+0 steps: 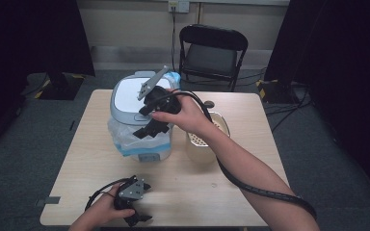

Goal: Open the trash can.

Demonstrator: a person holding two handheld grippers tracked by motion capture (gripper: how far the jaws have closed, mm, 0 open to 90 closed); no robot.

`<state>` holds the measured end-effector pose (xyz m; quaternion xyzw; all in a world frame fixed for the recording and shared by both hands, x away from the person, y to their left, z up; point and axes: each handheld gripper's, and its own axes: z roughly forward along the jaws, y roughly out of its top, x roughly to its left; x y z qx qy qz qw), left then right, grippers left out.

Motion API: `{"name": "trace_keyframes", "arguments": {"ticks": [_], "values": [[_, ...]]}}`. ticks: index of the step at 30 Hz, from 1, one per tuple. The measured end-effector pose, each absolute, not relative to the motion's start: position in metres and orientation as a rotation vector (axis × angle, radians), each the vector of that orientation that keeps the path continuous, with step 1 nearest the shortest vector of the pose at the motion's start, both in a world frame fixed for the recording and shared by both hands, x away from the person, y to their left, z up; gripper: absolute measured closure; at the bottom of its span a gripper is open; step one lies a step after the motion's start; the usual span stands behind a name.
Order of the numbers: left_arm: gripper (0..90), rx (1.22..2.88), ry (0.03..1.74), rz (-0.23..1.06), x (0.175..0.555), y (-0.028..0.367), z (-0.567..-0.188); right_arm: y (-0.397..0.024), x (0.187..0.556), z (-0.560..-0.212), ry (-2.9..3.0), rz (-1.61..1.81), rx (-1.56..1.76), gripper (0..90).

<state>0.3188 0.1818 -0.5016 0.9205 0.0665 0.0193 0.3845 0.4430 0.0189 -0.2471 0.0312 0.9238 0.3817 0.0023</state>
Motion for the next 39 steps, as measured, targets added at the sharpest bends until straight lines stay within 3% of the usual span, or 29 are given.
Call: {"name": "trace_keyframes", "arguments": {"ticks": [8,12,15,39], "values": [[0.0,2.343,0.168,0.048,0.319,0.182,-0.502,0.016,0.444,-0.249,2.918,1.241,0.125,19.0],[0.0,2.346,0.164,0.066,0.319,0.182,-0.501,0.015,0.441,-0.248,2.936,1.242,0.088,23.6],[0.0,2.346,0.164,0.065,0.319,0.182,-0.501,0.012,0.438,-0.249,2.925,1.233,0.057,19.4],[0.0,2.345,0.163,0.065,0.319,0.182,-0.501,-0.076,0.434,-0.255,2.837,1.281,0.215,15.1]]}}
